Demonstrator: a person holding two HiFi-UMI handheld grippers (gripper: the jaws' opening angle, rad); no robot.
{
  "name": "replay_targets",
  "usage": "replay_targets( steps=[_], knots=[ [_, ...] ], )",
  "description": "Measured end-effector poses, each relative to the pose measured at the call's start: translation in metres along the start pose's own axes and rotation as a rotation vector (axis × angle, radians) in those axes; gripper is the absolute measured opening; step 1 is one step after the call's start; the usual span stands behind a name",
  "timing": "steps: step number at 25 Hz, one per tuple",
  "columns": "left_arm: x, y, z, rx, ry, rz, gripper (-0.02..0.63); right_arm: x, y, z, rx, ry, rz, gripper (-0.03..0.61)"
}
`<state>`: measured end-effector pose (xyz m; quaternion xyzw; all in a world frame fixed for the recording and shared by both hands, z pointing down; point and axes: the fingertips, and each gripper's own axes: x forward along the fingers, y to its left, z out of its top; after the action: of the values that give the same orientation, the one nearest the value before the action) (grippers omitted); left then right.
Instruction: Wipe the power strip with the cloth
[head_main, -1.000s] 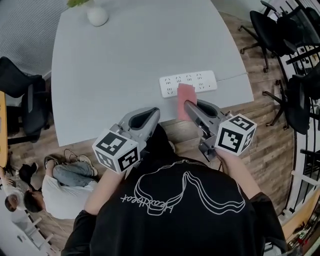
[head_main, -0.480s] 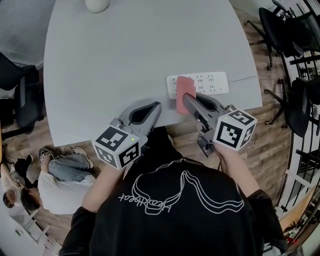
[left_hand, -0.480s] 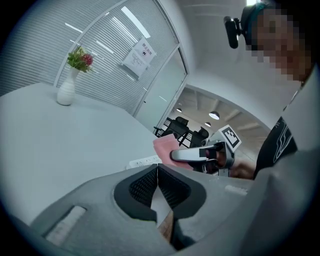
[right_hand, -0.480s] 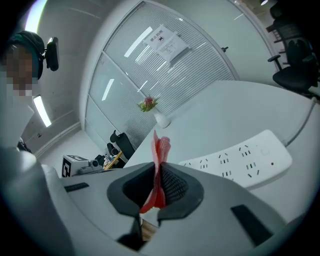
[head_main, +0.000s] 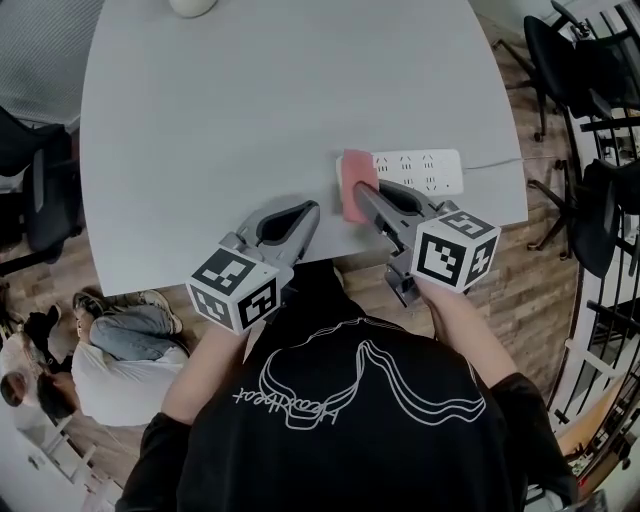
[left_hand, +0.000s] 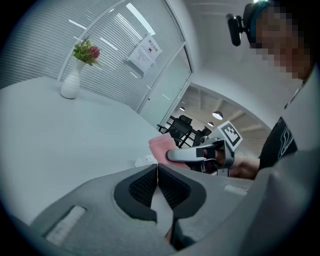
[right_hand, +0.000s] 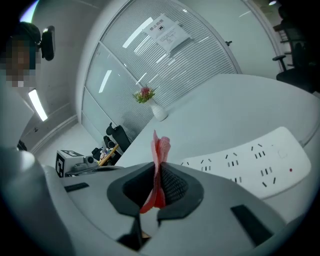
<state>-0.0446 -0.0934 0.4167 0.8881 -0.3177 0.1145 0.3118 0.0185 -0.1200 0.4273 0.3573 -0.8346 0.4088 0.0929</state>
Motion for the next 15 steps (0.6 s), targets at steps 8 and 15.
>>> replay_targets(
  steps=[8,15],
  knots=[
    [0.004,0.014,-0.006,-0.011,0.015,0.015,0.014,0.02,-0.01,-0.008,-0.049,0.062,-0.054,0.031],
    [0.007,0.024,-0.014,-0.035,0.023,0.046,0.014,0.029,-0.02,-0.014,-0.077,0.113,-0.099,0.034]
  ],
)
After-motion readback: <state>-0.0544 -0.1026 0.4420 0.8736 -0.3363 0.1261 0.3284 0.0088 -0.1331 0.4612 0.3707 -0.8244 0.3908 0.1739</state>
